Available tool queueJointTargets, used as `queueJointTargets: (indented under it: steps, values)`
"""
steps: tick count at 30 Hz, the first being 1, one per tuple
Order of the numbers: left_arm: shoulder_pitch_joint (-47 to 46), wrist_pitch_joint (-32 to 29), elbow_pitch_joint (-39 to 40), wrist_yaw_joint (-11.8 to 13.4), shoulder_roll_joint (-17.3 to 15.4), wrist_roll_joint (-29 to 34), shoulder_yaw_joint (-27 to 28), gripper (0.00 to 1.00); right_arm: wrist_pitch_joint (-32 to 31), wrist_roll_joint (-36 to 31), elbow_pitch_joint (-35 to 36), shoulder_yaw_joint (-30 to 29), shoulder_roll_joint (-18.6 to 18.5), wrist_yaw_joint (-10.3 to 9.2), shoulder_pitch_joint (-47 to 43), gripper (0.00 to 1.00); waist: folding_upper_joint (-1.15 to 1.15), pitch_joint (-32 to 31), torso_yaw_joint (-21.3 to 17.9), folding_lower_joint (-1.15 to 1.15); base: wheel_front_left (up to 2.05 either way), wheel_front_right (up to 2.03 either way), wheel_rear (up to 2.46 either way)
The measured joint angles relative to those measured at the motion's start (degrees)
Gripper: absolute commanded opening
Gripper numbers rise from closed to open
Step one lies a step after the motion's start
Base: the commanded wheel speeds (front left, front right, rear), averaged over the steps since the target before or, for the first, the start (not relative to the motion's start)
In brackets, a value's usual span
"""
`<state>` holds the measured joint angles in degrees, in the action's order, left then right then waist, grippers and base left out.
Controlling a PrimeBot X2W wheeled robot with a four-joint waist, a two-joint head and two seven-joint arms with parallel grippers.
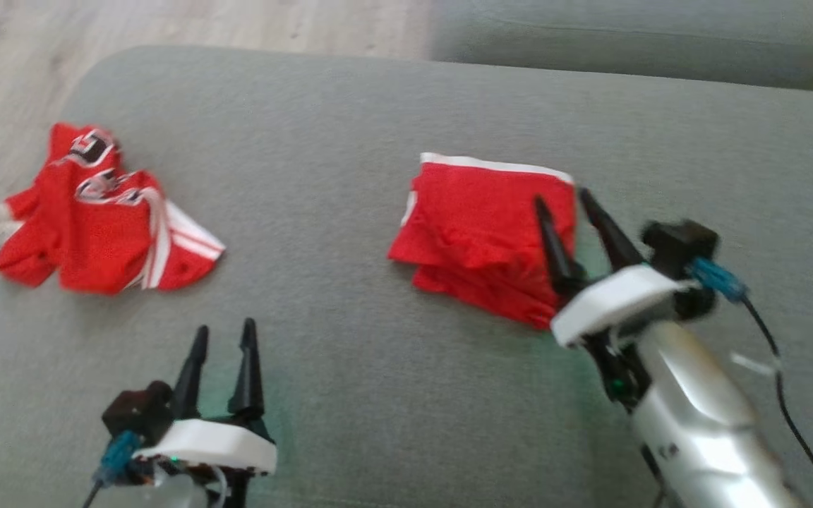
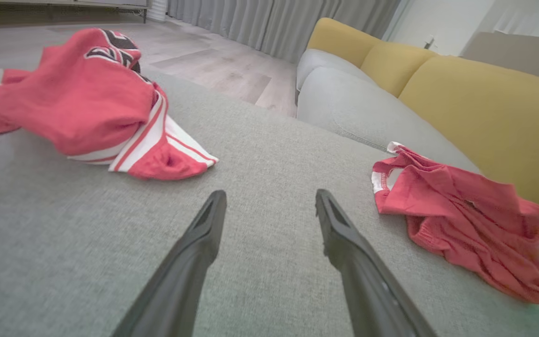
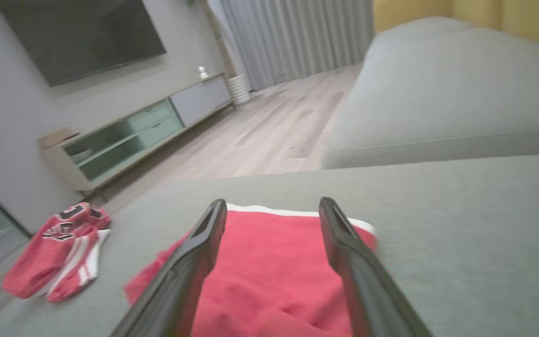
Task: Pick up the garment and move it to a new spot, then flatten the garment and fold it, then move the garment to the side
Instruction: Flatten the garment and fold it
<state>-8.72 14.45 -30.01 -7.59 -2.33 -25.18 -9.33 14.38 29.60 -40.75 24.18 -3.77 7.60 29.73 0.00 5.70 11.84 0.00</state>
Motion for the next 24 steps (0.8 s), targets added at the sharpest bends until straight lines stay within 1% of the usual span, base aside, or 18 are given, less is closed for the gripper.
queueJointTargets:
  steps: [5,9,15,19,24]
  values:
    - [0.98,0.0,2.27,0.02,-0.03,6.17,4.17,1.0,0.0,-7.54,1.75,-10.53,0.01,0.0,-6.2,1.0,0.0,-0.91,-3.67,0.0,0.0,0.0,0.0]
    - [2.66,0.0,3.98,0.62,0.01,10.66,5.66,1.0,0.0,-11.0,3.44,-15.23,0.04,0.0,-10.04,1.0,0.0,-2.11,-5.85,0.0,0.0,0.0,0.0]
    - [8.0,0.0,6.36,2.6,-0.04,14.68,5.93,1.0,0.0,-12.54,4.54,-17.94,0.25,0.0,-16.2,1.0,0.0,-4.75,-7.96,-0.01,0.0,0.0,0.0]
    - [10.91,0.0,7.01,4.1,-0.07,14.47,5.91,1.0,0.0,-11.81,4.53,-18.68,0.44,0.0,-19.54,1.0,0.0,-6.12,-8.91,-0.01,0.0,0.0,0.0]
    - [11.66,0.0,7.72,4.53,-0.09,14.46,5.67,1.0,0.0,-11.4,4.45,-18.31,0.71,0.0,-20.92,1.0,0.0,-6.78,-9.44,-0.01,0.0,0.0,0.0]
